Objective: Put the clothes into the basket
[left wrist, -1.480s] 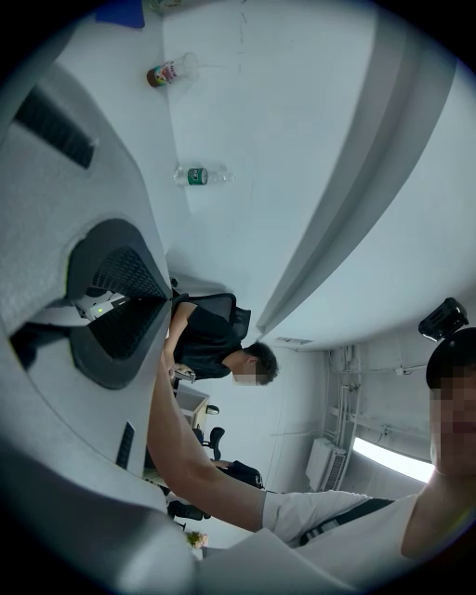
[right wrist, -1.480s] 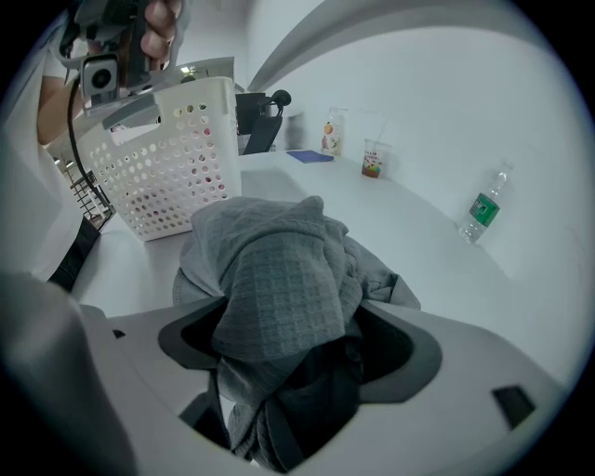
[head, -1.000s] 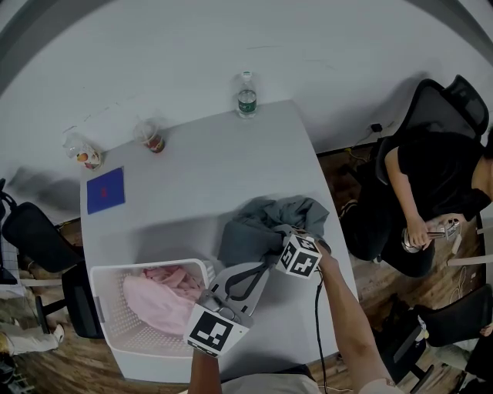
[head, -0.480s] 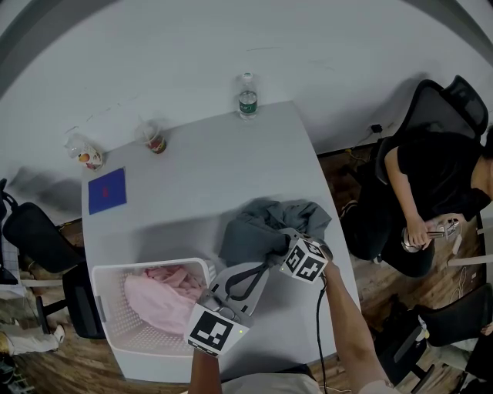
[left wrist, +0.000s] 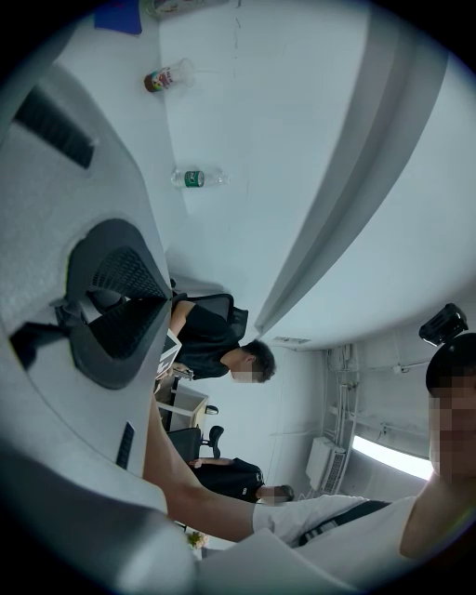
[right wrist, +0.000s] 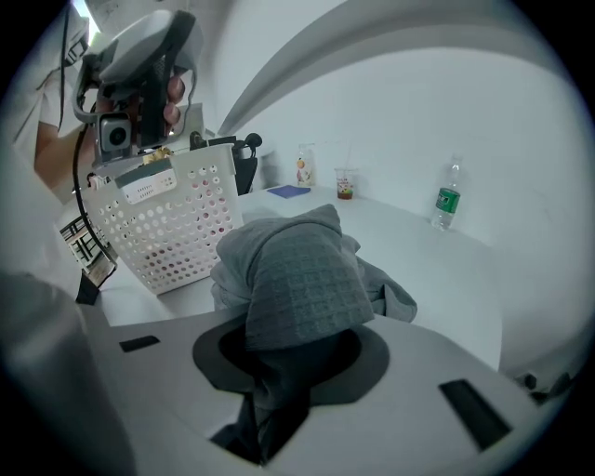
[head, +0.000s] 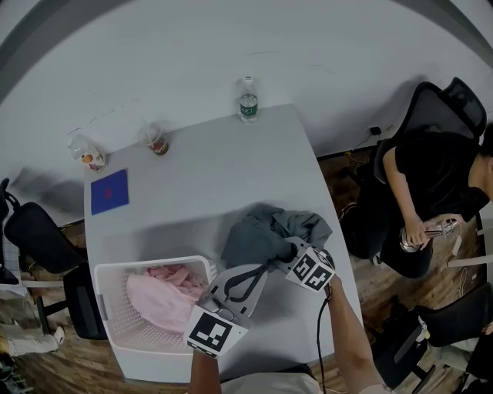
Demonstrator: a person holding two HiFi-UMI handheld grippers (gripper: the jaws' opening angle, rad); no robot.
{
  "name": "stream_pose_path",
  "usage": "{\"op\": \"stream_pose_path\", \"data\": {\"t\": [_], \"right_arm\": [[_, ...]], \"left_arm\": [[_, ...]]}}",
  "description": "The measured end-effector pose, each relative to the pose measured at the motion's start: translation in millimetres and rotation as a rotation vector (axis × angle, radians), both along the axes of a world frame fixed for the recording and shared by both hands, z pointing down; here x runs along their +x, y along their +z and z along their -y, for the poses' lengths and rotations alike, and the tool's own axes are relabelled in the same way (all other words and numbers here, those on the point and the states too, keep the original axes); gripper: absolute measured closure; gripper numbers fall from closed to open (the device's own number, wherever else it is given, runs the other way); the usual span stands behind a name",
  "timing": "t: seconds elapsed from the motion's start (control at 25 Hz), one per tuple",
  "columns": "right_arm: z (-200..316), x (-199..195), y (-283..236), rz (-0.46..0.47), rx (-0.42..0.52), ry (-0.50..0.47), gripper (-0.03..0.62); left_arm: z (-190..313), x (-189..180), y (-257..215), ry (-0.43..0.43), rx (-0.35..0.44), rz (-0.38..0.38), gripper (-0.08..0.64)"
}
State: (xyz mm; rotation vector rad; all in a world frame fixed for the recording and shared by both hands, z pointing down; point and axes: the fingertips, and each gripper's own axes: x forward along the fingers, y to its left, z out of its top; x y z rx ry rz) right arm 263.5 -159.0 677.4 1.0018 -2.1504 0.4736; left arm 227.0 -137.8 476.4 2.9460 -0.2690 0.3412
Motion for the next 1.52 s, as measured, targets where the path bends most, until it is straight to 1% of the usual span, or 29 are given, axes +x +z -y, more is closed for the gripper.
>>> {"op": "stream_pose_path", "data": {"t": [0.2, 0.28, 0.36, 0.56, 0.76, 0.88, 1.0, 1.2, 1.36, 1.52], "right_arm": [[-11, 0, -14, 0.052, 0.012, 0.063, 0.509], [-13, -1, -23, 0.083, 0.035, 0.085, 0.520], [-15, -2, -31, 0.091, 0.056, 0.092, 0.520], [-22, -7, -50, 0.109, 0.105, 0.113, 0.522], [-31, -11, -80, 0.137, 0.170, 0.130, 0.522], [-34, -13, -102, 0.139, 0.217, 0.132, 0.522], [-36, -15, -123, 0.128, 0.256, 0.126, 0.522], [-43, -21, -154, 0.112, 0.309, 0.118, 0.522], [-49, -29, -179, 0.104, 0.359, 0.117, 0.522], [-54, -36, -205, 0.091, 0.408, 0.114, 0.522]], "left_arm": [[-4, -4, -7, -0.016, -0.026, 0.002, 0.554], [-6, -6, -8, -0.008, -0.007, 0.000, 0.554], [-8, -7, -9, 0.001, 0.013, -0.004, 0.554], [-13, -12, -17, -0.015, -0.006, -0.004, 0.554], [-18, -24, -22, -0.022, 0.019, -0.010, 0.554], [-22, -30, -26, -0.033, 0.020, -0.009, 0.554], [-25, -36, -33, -0.029, 0.056, -0.023, 0.554], [-33, -48, -49, -0.041, 0.071, -0.040, 0.554], [-42, -61, -61, -0.061, 0.065, -0.048, 0.554], [-50, -75, -71, -0.070, 0.083, -0.061, 0.554]]}}
